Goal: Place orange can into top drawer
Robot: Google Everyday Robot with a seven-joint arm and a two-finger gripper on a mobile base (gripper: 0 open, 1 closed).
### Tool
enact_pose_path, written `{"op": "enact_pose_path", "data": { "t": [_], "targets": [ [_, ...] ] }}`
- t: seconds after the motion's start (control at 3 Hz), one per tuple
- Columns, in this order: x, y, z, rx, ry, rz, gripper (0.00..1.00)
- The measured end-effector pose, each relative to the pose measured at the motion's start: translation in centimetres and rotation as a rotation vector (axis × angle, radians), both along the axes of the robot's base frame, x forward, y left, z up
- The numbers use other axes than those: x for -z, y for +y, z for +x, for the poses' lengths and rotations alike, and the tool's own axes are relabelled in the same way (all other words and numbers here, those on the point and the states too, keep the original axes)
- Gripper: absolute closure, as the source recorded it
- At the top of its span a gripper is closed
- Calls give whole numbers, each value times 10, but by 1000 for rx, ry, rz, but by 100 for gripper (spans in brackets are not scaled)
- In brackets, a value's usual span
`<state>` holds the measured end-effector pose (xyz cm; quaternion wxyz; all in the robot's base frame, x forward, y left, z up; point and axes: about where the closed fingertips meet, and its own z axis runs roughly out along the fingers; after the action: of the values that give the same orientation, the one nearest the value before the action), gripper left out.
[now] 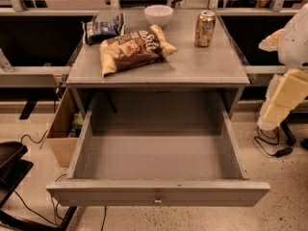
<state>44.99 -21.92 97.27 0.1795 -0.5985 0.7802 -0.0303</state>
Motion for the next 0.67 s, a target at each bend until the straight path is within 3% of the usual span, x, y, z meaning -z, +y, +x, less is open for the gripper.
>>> {"op": "enact_pose_path", "data": {
  "t": [0.33, 0.67],
  "targets": [
    [2, -22, 43, 40, -94, 129, 0],
    [-1, -34, 113, 78, -222, 326, 0]
  ]
}}
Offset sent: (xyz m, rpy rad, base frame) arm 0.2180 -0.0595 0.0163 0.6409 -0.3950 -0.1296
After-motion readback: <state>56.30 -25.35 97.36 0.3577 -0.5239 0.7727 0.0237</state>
